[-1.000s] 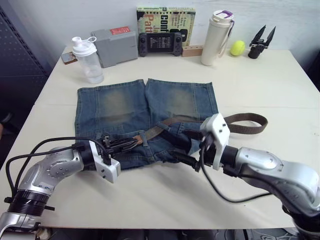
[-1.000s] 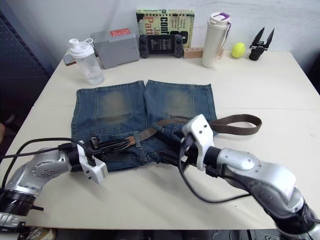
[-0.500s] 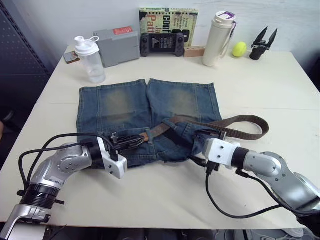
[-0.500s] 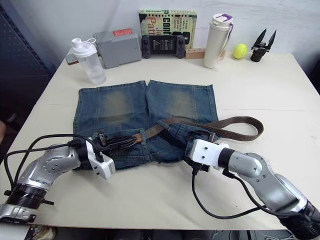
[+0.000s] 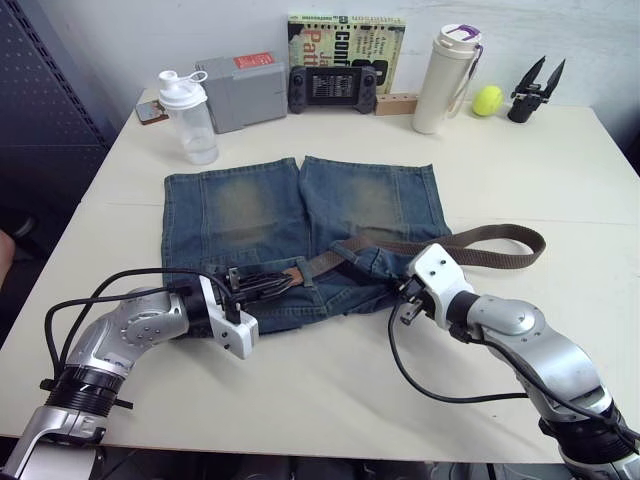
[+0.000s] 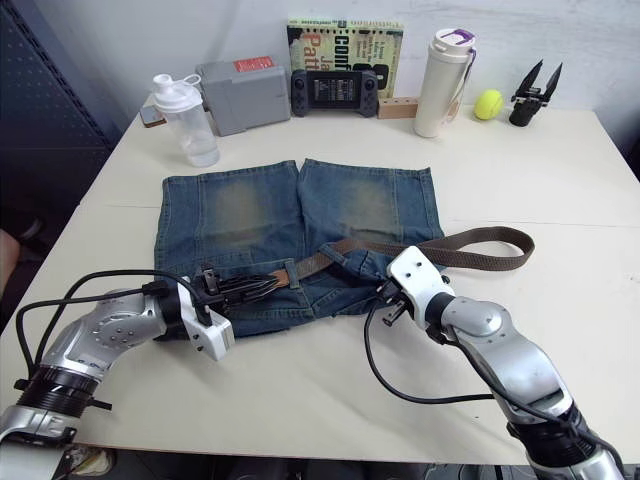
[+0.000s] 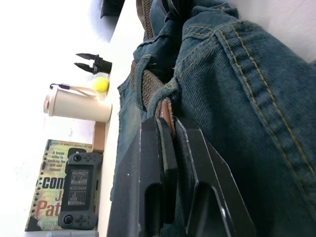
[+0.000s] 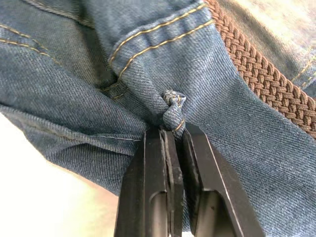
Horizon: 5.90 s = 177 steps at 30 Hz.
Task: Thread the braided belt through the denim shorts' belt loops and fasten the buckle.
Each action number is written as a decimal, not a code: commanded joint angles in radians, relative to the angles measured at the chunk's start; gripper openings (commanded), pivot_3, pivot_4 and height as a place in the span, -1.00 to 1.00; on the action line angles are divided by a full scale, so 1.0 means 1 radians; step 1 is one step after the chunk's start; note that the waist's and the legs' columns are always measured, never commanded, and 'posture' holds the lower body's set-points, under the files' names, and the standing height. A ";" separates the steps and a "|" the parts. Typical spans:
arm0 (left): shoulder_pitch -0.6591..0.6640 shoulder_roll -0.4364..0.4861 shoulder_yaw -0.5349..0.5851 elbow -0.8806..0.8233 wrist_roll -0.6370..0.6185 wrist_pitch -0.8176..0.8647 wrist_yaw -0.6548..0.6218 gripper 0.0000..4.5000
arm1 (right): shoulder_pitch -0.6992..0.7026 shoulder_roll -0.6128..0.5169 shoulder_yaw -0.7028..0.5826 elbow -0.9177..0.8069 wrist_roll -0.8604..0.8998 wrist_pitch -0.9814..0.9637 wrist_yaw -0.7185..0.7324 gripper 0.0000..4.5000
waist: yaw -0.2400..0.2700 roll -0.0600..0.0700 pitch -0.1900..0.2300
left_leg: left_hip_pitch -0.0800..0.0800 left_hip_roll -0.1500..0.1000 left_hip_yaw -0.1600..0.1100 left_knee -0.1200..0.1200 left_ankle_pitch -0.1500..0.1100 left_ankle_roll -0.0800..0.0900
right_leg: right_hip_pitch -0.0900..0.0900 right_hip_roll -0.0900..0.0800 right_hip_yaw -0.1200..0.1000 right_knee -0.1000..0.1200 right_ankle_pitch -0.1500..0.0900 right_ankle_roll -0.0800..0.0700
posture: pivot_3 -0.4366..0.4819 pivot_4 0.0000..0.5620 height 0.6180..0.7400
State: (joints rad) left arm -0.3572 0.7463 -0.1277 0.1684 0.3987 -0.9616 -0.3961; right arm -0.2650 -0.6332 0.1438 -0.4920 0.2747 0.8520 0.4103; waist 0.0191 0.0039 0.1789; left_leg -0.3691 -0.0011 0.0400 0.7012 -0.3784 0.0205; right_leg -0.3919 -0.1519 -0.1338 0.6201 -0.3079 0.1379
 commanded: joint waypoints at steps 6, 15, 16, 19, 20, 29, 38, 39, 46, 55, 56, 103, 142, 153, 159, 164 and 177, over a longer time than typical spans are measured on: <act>0.044 0.022 0.010 -0.075 0.020 -0.032 0.017 -1.00 | 0.011 0.049 -0.330 0.077 -0.054 0.151 -0.199 -0.98 | 0.008 0.000 0.000 | -0.001 -0.001 0.000 0.000 0.000 0.000 | 0.000 -0.001 0.000 0.000 0.000 0.000 | -0.05 -0.47 0.85; 0.139 0.066 0.034 -0.096 0.029 -0.086 0.044 -1.00 | 0.042 0.037 -0.565 0.116 -0.075 0.171 -0.289 -0.98 | 0.008 0.000 0.000 | 0.000 -0.001 0.001 -0.001 0.000 0.000 | 0.000 -0.001 0.001 0.000 0.000 0.000 | -0.05 -0.47 0.85; 0.140 0.066 0.030 -0.096 0.026 -0.090 0.044 -1.00 | 0.035 0.032 -0.573 0.127 -0.082 0.162 -0.299 -0.98 | 0.007 0.000 0.000 | 0.000 -0.001 0.001 -0.001 0.000 0.000 | 0.000 -0.001 0.001 0.000 0.000 0.000 | -0.05 -0.47 0.85; 0.146 0.065 0.023 -0.099 0.019 -0.100 0.044 -1.00 | 0.020 0.027 -0.581 0.154 -0.110 0.132 -0.333 -0.98 | 0.003 0.000 0.000 | 0.000 -0.001 0.001 -0.002 0.000 0.000 | -0.001 0.000 0.001 0.000 0.000 0.000 | -0.05 -0.47 0.85; 0.148 0.066 0.022 -0.101 0.016 -0.101 0.044 -1.00 | 0.017 0.028 -0.584 0.161 -0.117 0.123 -0.344 -0.98 | 0.003 0.001 0.000 | 0.000 -0.001 0.001 -0.002 0.000 0.000 | -0.001 0.000 0.001 0.000 0.000 0.000 | -0.05 -0.47 0.85; 0.137 0.048 0.009 -0.108 -0.007 -0.101 0.040 -1.00 | -0.001 0.090 -0.553 0.134 -0.060 0.150 -0.324 -0.98 | 0.002 0.001 0.000 | 0.000 0.000 0.003 -0.002 0.000 0.000 | -0.001 0.000 0.001 0.000 0.000 0.000 | -0.05 -0.47 0.85; 0.127 0.029 0.000 -0.124 -0.026 -0.101 0.041 -1.00 | -0.015 0.012 -0.682 -0.036 0.135 0.346 -0.129 0.13 | 0.001 0.002 0.000 | 0.000 0.000 0.003 -0.002 0.000 0.000 | -0.001 0.000 0.002 0.000 0.000 0.000 | -0.05 -0.47 0.85; 0.126 0.027 -0.003 -0.127 -0.031 -0.102 0.041 -1.00 | -0.044 -0.001 -0.723 -0.049 0.197 0.413 -0.089 0.33 | 0.000 0.002 0.000 | 0.000 0.000 0.003 -0.002 0.000 0.000 | -0.001 0.000 0.002 0.000 0.000 0.000 | -0.05 -0.47 0.85; 0.114 -0.003 -0.010 -0.145 -0.042 -0.097 0.041 -1.00 | -0.076 -0.079 -0.962 0.008 0.892 0.762 0.111 0.54 | 0.003 0.003 0.000 | 0.000 0.001 0.001 -0.002 0.000 0.000 | -0.001 0.000 0.001 0.001 0.000 0.000 | -0.05 -0.47 0.85; 0.085 -0.037 -0.031 -0.151 -0.029 -0.118 0.034 -1.00 | 0.349 -0.026 -0.535 -0.089 1.698 0.162 -0.451 0.54 | -0.001 0.000 0.000 | 0.001 -0.001 0.005 -0.001 0.000 0.001 | 0.001 -0.001 0.000 0.000 0.000 0.000 | -0.05 -0.47 0.85; 0.080 -0.039 -0.037 -0.151 -0.028 -0.121 0.032 -1.00 | 0.368 0.049 -0.461 -0.116 1.698 0.079 -0.531 0.54 | -0.002 -0.001 -0.001 | 0.002 0.001 0.005 -0.002 0.000 0.001 | 0.001 0.000 0.001 -0.001 0.000 0.000 | -0.05 -0.47 0.85; 0.274 0.039 -0.105 -0.253 -0.421 0.226 -0.160 0.41 | 0.311 0.284 -0.352 -0.035 1.683 -0.323 -0.893 -1.00 | -0.011 -0.001 -0.002 | 0.002 0.006 0.003 -0.002 0.001 0.000 | -0.001 0.000 0.002 0.000 0.000 0.000 | -0.05 -0.47 0.85; 0.073 -0.135 -0.088 -0.039 -0.189 0.090 -0.250 0.41 | 0.278 0.351 -0.169 0.120 1.474 -0.160 -0.789 -1.00 | -0.010 0.000 -0.004 | 0.003 0.001 0.007 -0.002 0.000 0.001 | 0.000 0.001 0.003 0.000 0.000 0.000 | -0.05 -0.47 0.85; 0.049 -0.170 -0.064 0.053 0.050 -0.073 -0.028 0.41 | 0.293 0.376 -0.172 0.103 1.513 -0.165 -0.815 -1.00 | -0.020 -0.001 -0.005 | 0.003 0.003 0.004 -0.003 0.000 0.001 | 0.000 0.001 0.002 0.000 0.000 0.000 | -0.05 -0.47 0.85; 0.043 -0.192 -0.079 0.064 0.115 -0.084 0.056 0.41 | 0.288 0.384 -0.172 0.099 1.517 -0.166 -0.820 -1.00 | -0.020 -0.001 -0.005 | 0.003 0.003 0.004 -0.003 0.000 0.001 | 0.000 0.001 0.001 0.000 0.000 0.000 | -0.05 -0.47 0.85; 0.036 -0.200 -0.089 0.072 0.170 -0.082 0.109 0.41 | 0.284 0.391 -0.168 0.087 1.526 -0.169 -0.825 -1.00 | -0.021 -0.001 -0.005 | 0.003 0.004 0.004 -0.003 0.000 0.001 | 0.000 0.001 0.001 0.000 0.000 0.000 | -0.05 -0.47 0.85; 0.007 -0.181 -0.136 0.074 0.211 -0.069 0.136 0.03 | 0.282 0.400 -0.162 0.077 1.533 -0.176 -0.840 -1.00 | -0.020 -0.001 -0.005 | 0.003 0.004 0.004 -0.003 0.000 0.001 | 0.000 0.001 0.002 0.001 0.000 0.000 | -0.05 -0.47 0.85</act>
State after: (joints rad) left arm -0.3435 0.5578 -0.2538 0.2499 0.6155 -1.0264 -0.2660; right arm 0.0152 -0.2401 -0.0274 -0.3840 1.7823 0.6746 -0.4303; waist -0.0007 0.0032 0.1739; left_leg -0.3660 0.0026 0.0442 0.6981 -0.3782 0.0213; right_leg -0.3923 -0.1512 -0.1322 0.6206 -0.3078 0.1378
